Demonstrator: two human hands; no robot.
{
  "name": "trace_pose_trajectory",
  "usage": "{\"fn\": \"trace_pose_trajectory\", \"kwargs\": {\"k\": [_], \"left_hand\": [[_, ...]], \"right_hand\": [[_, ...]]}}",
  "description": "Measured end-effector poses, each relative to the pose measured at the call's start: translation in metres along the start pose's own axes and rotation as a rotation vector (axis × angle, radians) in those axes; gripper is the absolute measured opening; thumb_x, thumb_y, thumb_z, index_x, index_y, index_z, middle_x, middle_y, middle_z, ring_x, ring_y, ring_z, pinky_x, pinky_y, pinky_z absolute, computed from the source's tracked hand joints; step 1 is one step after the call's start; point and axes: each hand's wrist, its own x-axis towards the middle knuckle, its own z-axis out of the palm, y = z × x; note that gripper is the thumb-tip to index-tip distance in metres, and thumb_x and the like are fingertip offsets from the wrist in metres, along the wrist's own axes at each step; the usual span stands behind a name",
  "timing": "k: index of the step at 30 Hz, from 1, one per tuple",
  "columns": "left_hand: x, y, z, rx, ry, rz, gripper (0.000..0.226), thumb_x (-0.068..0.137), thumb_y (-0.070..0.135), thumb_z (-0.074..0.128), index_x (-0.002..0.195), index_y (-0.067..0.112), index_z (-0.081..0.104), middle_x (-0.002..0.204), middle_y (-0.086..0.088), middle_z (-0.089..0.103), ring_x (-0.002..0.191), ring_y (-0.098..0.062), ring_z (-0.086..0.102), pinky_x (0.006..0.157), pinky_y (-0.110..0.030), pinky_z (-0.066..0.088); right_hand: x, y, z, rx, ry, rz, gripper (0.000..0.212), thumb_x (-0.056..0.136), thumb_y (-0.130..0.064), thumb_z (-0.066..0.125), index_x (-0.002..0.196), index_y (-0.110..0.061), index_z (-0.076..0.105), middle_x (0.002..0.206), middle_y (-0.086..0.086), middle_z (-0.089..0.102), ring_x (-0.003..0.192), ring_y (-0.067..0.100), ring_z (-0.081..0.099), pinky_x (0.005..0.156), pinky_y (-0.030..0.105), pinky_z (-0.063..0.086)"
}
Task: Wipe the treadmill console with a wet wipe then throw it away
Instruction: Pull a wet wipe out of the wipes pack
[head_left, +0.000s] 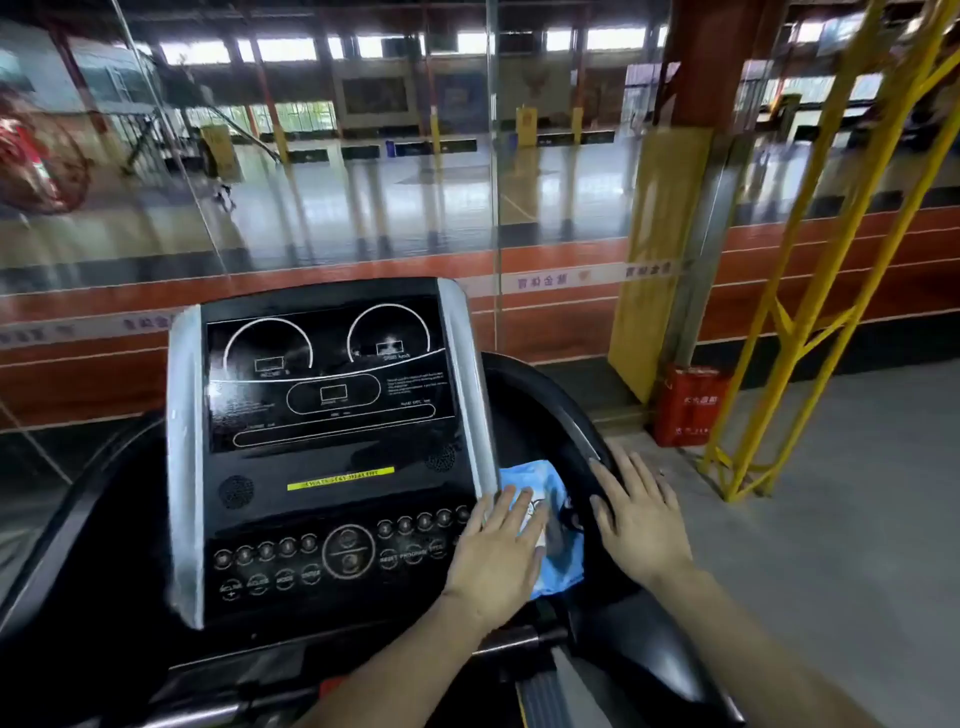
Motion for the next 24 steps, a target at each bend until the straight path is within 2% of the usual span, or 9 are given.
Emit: {"fn": "trace_pose_trajectory", "kwargs": {"k": [2,4,7,10,14,17,19,24], "left_hand": [[0.016,-0.001,0.009,0.024,-0.051,0.025,0.056,0.103,0.040,0.041,0.153,0.016,0.049,0.159,-0.009,0.050,0.149,-0.029,0.043,0.121,-0.051,0.037],[0.025,0.001,0.019,0.079,-0.104,0.055,0.060,0.103,0.036,0.051,0.158,0.014,0.039,0.163,-0.012,0.043,0.152,-0.031,0.038,0.124,-0.052,0.028],[0.031,0.007,0.038,0.264,-0.158,0.161,0.077,0.103,0.026,0.055,0.164,0.010,0.011,0.172,-0.019,0.017,0.158,-0.037,0.019,0.128,-0.057,0.010],[0.041,0.009,0.046,0.326,-0.232,0.132,0.079,0.105,0.032,0.052,0.164,0.010,0.005,0.171,-0.024,0.010,0.156,-0.041,0.017,0.127,-0.058,0.003],[0.045,0.012,0.056,0.371,-0.221,0.108,0.077,0.109,0.044,0.041,0.165,0.015,-0.003,0.165,-0.025,0.014,0.148,-0.043,0.026,0.124,-0.056,0.012],[0.051,0.014,0.057,0.343,-0.203,0.103,0.074,0.109,0.048,0.036,0.165,0.021,-0.006,0.158,-0.022,0.020,0.139,-0.040,0.033,0.120,-0.053,0.021],[0.054,0.014,0.054,0.342,-0.223,0.099,0.074,0.109,0.049,0.035,0.164,0.024,-0.007,0.156,-0.021,0.020,0.138,-0.039,0.033,0.119,-0.053,0.022],[0.058,0.013,0.052,0.345,-0.236,0.092,0.066,0.108,0.051,0.038,0.161,0.025,0.010,0.154,-0.018,0.028,0.135,-0.038,0.038,0.118,-0.053,0.024]], "right_hand": [[0.010,0.010,0.004,0.021,-0.033,0.023,0.059,0.104,-0.048,0.026,0.158,-0.031,0.042,0.173,0.001,0.025,0.159,0.026,0.024,0.121,0.052,0.030],[0.019,0.019,0.015,0.001,-0.026,0.014,0.053,0.106,-0.042,0.039,0.157,-0.031,0.044,0.173,0.001,0.027,0.158,0.027,0.027,0.118,0.053,0.034],[0.026,0.028,0.033,0.019,-0.039,-0.015,0.055,0.105,-0.034,0.053,0.158,-0.032,0.042,0.172,0.003,0.029,0.151,0.030,0.040,0.107,0.053,0.045],[0.029,0.037,0.043,0.057,0.002,-0.036,0.058,0.104,-0.031,0.057,0.160,-0.033,0.040,0.172,0.002,0.029,0.139,0.028,0.052,0.095,0.049,0.051],[0.029,0.040,0.049,0.126,0.101,-0.057,0.058,0.100,-0.024,0.066,0.155,-0.029,0.050,0.166,0.005,0.040,0.126,0.033,0.062,0.092,0.050,0.056],[0.027,0.042,0.050,0.174,0.144,-0.072,0.058,0.098,-0.020,0.070,0.153,-0.027,0.053,0.164,0.007,0.043,0.121,0.034,0.064,0.092,0.050,0.058],[0.028,0.042,0.051,0.182,0.157,-0.076,0.058,0.097,-0.019,0.070,0.152,-0.026,0.054,0.163,0.008,0.045,0.120,0.035,0.064,0.091,0.050,0.059],[0.028,0.042,0.054,0.199,0.150,-0.083,0.055,0.100,-0.021,0.066,0.153,-0.027,0.051,0.165,0.008,0.042,0.124,0.034,0.062,0.093,0.050,0.058]]}}
